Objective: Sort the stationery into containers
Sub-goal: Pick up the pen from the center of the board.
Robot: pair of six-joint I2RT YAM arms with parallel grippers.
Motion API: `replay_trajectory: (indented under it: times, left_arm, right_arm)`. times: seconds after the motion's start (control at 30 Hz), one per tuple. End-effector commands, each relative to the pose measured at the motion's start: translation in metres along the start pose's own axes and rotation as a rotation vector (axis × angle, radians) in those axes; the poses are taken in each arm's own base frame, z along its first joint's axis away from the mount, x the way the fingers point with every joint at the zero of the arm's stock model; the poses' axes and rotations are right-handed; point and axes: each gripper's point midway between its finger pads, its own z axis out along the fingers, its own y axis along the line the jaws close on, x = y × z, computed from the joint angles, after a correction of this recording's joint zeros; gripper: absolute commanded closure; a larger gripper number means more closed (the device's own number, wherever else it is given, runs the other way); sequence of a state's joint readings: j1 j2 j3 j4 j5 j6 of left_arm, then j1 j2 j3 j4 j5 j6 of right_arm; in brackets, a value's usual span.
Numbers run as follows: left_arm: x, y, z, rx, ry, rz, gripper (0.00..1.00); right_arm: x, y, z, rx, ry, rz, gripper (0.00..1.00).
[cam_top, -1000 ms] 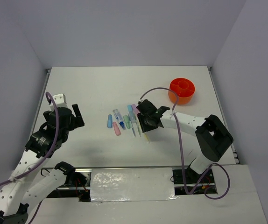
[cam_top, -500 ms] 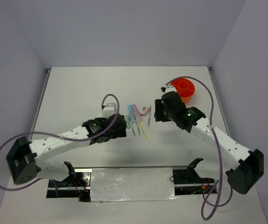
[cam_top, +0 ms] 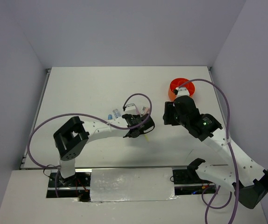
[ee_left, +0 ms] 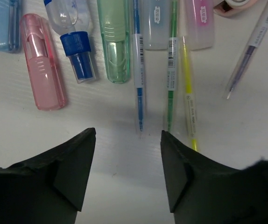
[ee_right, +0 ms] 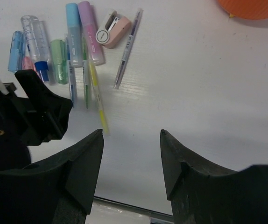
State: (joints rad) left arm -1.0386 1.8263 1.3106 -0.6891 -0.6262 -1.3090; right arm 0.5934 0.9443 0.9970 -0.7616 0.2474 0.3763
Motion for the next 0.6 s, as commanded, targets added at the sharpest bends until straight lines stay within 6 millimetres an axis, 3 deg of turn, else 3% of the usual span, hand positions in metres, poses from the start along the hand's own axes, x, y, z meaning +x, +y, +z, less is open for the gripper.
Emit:
replay_trajectory:
  times: [0.0,0.23,0.4,0.57]
  left_arm:
    - [-0.007,0.001,0.010,-0.048,-0.028,-0.031,0.32]
    - [-0.013,-0.002,0.032,-0.071,-0.028,-0.023,0.33]
    - [-0.004,-0.005,0.050,-0.076,0.006,-0.018,0.42]
    - [-0.002,-0.006,0.056,-0.072,0.017,-0.032,0.50]
  right_arm:
    - [-0.005,-0.002,-0.005,-0.007,-0.026,-0.002,0.41]
    - [0.002,0.001,0.000,-0.028,-0.017,-0.014,0.41]
    - [0.005,0.003,0.004,-0.039,-0.012,-0.023,0.40]
    - [0.007,0.006,0.006,-0.059,-0.004,-0.031,0.40]
